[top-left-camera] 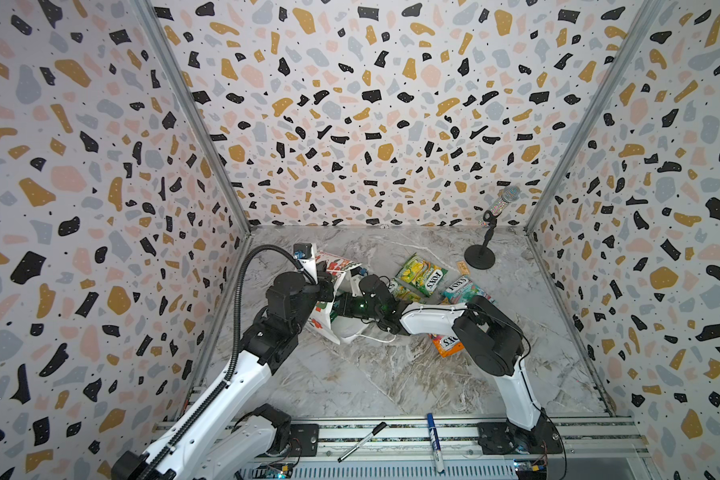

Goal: Take the snacks out of the paper bag
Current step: 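Close the right gripper on the teal Mint Blossom packet inside the bag, then pull the teal Mint Blossom packet out of the bag with the right gripper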

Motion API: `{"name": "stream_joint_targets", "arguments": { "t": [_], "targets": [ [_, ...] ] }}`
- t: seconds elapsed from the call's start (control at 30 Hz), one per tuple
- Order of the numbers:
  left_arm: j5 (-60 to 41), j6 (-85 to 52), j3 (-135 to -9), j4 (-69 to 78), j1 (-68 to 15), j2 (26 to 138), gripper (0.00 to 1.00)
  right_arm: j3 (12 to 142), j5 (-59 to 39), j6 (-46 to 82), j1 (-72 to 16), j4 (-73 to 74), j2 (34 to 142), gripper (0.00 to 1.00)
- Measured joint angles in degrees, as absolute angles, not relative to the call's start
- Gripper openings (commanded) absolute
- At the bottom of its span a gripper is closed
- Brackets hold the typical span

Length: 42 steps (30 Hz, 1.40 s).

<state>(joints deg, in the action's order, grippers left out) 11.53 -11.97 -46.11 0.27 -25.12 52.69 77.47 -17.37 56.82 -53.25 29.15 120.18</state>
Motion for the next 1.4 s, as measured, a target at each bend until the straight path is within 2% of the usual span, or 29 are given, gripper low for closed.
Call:
{"name": "stream_joint_targets", "arguments": {
  "t": [0.37,1.13,1.4],
  "targets": [
    [14.31,-12.88,-46.11,0.30,-25.12,52.97,0.00,72.79,-17.74,50.81,-53.25,25.58,111.18,0.00],
    [15.55,-13.19,-46.11,0.25,-24.03,53.06,0.00,71.83,-16.64,30.59,-53.06,6.17,88.44,0.00],
    [15.53,-13.26,-46.11,0.21,-24.01,53.06,0.00,71.16,-19.38,26.11,-46.85,0.51,78.39,0.00]
  ]
}}
